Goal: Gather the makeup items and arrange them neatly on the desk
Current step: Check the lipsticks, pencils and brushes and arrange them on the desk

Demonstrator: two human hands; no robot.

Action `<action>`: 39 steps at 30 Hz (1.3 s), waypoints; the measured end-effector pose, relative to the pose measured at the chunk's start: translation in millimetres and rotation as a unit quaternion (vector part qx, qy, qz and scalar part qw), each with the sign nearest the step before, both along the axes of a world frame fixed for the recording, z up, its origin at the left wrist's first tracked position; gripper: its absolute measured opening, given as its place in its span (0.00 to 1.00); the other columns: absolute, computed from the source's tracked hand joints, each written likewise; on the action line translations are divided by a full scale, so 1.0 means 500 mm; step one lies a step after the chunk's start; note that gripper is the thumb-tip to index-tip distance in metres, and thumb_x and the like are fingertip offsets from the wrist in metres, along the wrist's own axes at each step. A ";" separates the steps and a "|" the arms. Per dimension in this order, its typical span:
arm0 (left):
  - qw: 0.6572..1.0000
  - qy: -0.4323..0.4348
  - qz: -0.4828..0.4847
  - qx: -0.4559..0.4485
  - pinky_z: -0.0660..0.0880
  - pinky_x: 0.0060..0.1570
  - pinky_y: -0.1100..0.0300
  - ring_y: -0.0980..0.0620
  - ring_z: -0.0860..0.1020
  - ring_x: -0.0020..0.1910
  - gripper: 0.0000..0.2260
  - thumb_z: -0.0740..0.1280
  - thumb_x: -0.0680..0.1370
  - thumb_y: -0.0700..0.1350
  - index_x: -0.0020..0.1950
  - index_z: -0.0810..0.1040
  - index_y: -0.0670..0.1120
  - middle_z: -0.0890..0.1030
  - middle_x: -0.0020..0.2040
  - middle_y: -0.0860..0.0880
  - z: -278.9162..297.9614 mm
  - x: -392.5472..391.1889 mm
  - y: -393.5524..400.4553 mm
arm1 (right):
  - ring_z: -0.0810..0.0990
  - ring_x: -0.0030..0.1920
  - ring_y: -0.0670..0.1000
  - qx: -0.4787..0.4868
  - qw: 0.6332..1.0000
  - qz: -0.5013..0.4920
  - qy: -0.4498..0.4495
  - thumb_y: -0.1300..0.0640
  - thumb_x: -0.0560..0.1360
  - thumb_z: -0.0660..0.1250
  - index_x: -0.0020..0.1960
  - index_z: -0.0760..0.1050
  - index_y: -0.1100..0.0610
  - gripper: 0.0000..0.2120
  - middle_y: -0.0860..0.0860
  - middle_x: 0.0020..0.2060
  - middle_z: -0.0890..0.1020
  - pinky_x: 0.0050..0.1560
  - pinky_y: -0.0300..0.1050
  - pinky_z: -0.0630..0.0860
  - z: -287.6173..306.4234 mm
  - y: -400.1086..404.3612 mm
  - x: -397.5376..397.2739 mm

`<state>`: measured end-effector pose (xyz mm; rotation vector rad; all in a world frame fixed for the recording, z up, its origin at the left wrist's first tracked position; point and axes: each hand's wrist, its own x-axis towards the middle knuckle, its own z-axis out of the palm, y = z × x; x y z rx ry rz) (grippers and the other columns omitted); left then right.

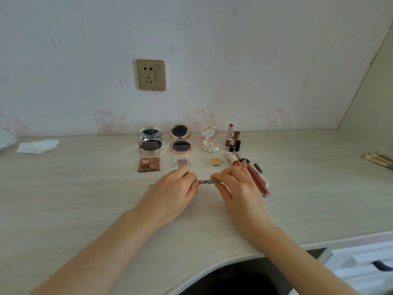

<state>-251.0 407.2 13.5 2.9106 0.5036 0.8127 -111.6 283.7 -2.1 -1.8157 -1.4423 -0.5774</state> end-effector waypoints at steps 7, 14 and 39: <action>1.000 -0.017 -0.006 -0.003 0.73 0.51 0.57 0.51 0.73 0.51 0.12 0.63 0.76 0.37 0.58 0.79 0.42 0.74 0.49 0.49 -0.002 -0.002 0.007 | 0.76 0.49 0.52 0.017 0.998 -0.018 0.059 0.61 0.74 0.70 0.52 0.82 0.55 0.08 0.48 0.46 0.80 0.50 0.44 0.74 0.000 -0.002 0.008; 0.997 -0.080 -0.001 0.008 0.71 0.50 0.62 0.49 0.76 0.48 0.13 0.67 0.75 0.33 0.59 0.79 0.39 0.77 0.47 0.47 -0.001 0.001 0.015 | 0.77 0.50 0.49 0.064 0.989 -0.024 0.128 0.59 0.75 0.69 0.52 0.82 0.52 0.08 0.44 0.45 0.81 0.57 0.46 0.73 -0.002 -0.001 0.016; 0.978 -0.086 0.006 -0.189 0.77 0.40 0.53 0.55 0.79 0.38 0.10 0.67 0.75 0.52 0.54 0.80 0.53 0.81 0.32 0.55 0.031 0.308 -0.131 | 0.72 0.38 0.41 -0.043 0.975 -0.117 0.187 0.54 0.76 0.63 0.53 0.74 0.48 0.06 0.43 0.33 0.75 0.33 0.35 0.64 0.007 -0.107 0.326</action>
